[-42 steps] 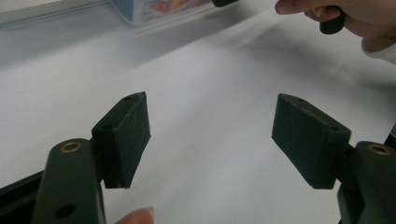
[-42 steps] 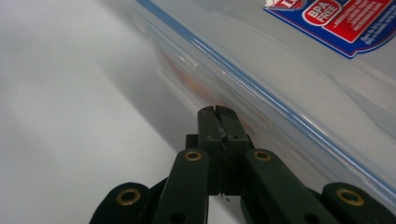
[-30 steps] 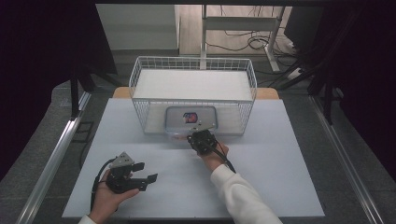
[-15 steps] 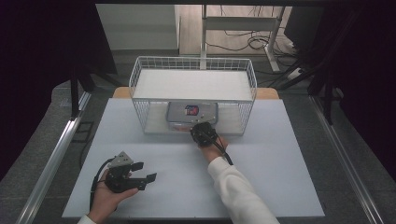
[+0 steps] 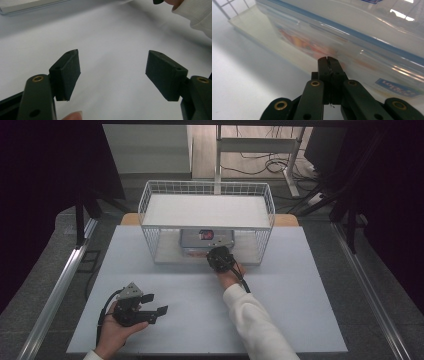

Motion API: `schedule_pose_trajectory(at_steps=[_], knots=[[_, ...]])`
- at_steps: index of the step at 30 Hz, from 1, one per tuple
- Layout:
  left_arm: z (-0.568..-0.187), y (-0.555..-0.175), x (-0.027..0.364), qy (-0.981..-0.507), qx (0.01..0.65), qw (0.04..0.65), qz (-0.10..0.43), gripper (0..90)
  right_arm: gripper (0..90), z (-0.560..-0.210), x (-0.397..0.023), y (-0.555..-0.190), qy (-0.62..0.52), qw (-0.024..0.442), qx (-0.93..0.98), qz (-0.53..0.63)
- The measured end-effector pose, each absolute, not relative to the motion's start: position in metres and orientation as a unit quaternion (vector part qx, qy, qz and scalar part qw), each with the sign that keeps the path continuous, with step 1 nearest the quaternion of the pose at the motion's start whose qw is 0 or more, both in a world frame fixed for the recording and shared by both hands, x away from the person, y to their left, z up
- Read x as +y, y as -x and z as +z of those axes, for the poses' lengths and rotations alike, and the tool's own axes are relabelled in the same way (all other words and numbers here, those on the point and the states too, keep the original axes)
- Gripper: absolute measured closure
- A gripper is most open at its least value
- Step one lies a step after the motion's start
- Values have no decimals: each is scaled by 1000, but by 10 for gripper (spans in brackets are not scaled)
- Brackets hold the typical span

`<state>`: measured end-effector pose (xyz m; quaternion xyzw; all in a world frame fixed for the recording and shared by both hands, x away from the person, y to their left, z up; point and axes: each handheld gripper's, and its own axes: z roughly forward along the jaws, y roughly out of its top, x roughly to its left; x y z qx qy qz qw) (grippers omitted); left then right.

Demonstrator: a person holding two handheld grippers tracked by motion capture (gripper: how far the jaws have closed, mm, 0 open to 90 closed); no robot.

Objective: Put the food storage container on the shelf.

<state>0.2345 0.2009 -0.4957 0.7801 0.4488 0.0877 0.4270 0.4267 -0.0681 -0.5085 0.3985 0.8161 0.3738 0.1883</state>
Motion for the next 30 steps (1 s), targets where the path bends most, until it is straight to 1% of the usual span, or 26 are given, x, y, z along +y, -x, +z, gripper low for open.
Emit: schedule_pose_trajectory(at_steps=[3, 8, 12, 14, 15, 17, 18, 19, 20, 21, 22, 23, 24, 25, 26, 27, 28, 30], knots=[[-496, -235, 201, -780, 449, 427, 88, 276, 892, -506, -68, -423, -391, 186, 820, 374], [-497, -235, 200, -782, 449, 423, 89, 276, 892, -491, -75, -406, -362, 184, 832, 378], [-497, -234, 201, -781, 451, 423, 91, 275, 892, -478, -92, -388, -340, 176, 839, 386], [-498, -233, 201, -780, 453, 421, 92, 275, 891, -471, -110, -370, -330, 166, 842, 393], [-498, -233, 201, -780, 453, 421, 92, 276, 891, -471, -110, -370, -330, 166, 842, 393], [-498, -233, 201, -778, 455, 422, 92, 276, 892, -468, -123, -357, -322, 157, 846, 395], [-498, -233, 200, -778, 456, 422, 92, 276, 891, -466, -138, -344, -315, 150, 849, 397], [-498, -234, 200, -779, 456, 421, 93, 276, 891, -466, -138, -344, -315, 150, 849, 397], [-499, -234, 199, -780, 456, 419, 93, 276, 891, -465, -154, -330, -310, 142, 851, 399], [-499, -234, 199, -780, 456, 419, 93, 276, 891, -465, -154, -330, -310, 142, 851, 399], [-500, -234, 199, -780, 457, 417, 91, 276, 891, -465, -171, -315, -306, 137, 852, 401], [-500, -234, 199, -780, 457, 417, 91, 276, 891, -465, -171, -315, -306, 137, 852, 401], [-500, -234, 198, -780, 458, 416, 91, 276, 891, -467, -189, -302, -308, 133, 852, 402], [-500, -234, 198, -780, 458, 416, 91, 276, 891, -467, -189, -302, -308, 133, 852, 402], [-501, -235, 198, -781, 459, 414, 92, 275, 891, -468, -206, -292, -317, 129, 851, 400], [-501, -235, 198, -781, 459, 414, 92, 275, 891, -468, -206, -292, -317, 129, 851, 400], [-501, -235, 198, -781, 459, 413, 93, 276, 890, -468, -221, -282, -329, 119, 846, 403], [-501, -235, 198, -781, 460, 412, 94, 276, 889, -469, -227, -278, -332, 118, 844, 404]])
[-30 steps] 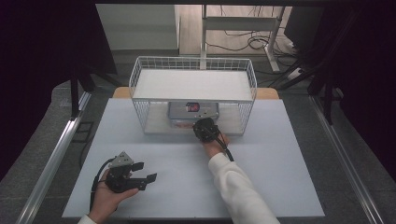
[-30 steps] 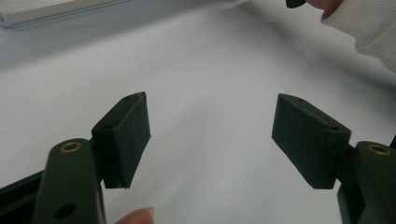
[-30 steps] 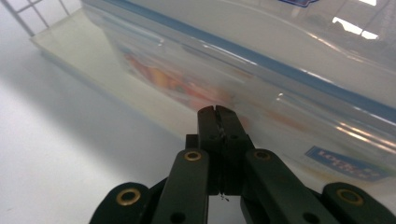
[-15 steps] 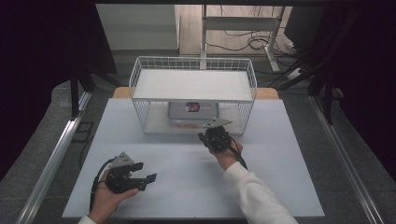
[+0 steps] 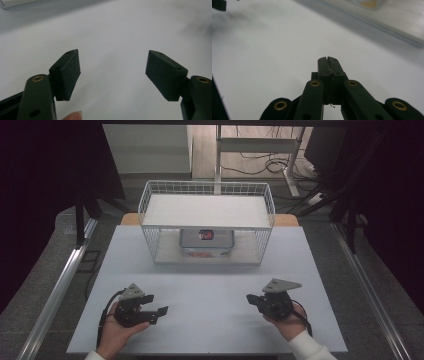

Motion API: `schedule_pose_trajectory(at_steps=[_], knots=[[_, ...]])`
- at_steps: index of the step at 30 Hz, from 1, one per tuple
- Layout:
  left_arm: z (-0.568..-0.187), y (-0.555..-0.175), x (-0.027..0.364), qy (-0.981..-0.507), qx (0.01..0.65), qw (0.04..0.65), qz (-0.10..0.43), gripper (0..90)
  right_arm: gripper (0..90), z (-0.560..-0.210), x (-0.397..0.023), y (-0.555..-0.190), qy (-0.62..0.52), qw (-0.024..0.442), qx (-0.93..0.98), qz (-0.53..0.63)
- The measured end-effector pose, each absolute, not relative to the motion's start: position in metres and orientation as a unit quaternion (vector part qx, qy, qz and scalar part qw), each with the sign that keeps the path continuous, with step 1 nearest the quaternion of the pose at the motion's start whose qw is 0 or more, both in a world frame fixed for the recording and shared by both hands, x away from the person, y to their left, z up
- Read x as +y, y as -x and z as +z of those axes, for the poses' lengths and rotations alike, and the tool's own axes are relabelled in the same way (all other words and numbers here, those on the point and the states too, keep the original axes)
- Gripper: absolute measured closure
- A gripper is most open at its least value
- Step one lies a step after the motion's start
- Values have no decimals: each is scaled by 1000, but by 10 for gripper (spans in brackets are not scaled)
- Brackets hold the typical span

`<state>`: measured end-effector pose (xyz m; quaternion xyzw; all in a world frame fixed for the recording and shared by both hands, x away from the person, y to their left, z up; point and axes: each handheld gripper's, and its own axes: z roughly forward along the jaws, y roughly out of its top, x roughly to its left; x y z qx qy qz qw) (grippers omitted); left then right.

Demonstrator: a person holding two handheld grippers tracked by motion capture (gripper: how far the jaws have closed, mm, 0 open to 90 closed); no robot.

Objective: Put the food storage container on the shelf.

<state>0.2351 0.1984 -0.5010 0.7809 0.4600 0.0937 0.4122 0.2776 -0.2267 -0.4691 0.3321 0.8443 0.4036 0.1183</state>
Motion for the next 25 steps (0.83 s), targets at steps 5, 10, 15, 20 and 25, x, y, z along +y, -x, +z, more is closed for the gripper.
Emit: schedule_pose_trajectory(at_steps=[5, 10, 15, 20, 25], knots=[[-502, -236, 198, -781, 463, 409, 95, 276, 817, -472, -247, -259, -341, 103, 842, 405], [-503, -236, 198, -782, 462, 406, 98, 275, 372, -475, -249, -252, -358, 124, 834, 401], [-504, -236, 198, -784, 461, 404, 98, 275, 290, -477, -248, -256, -370, 134, 830, 395], [-504, -237, 198, -785, 460, 403, 99, 274, 271, -477, -247, -256, -370, 132, 830, 396], [-504, -238, 199, -784, 461, 404, 99, 273, 246, -478, -247, -256, -370, 138, 828, 397]])
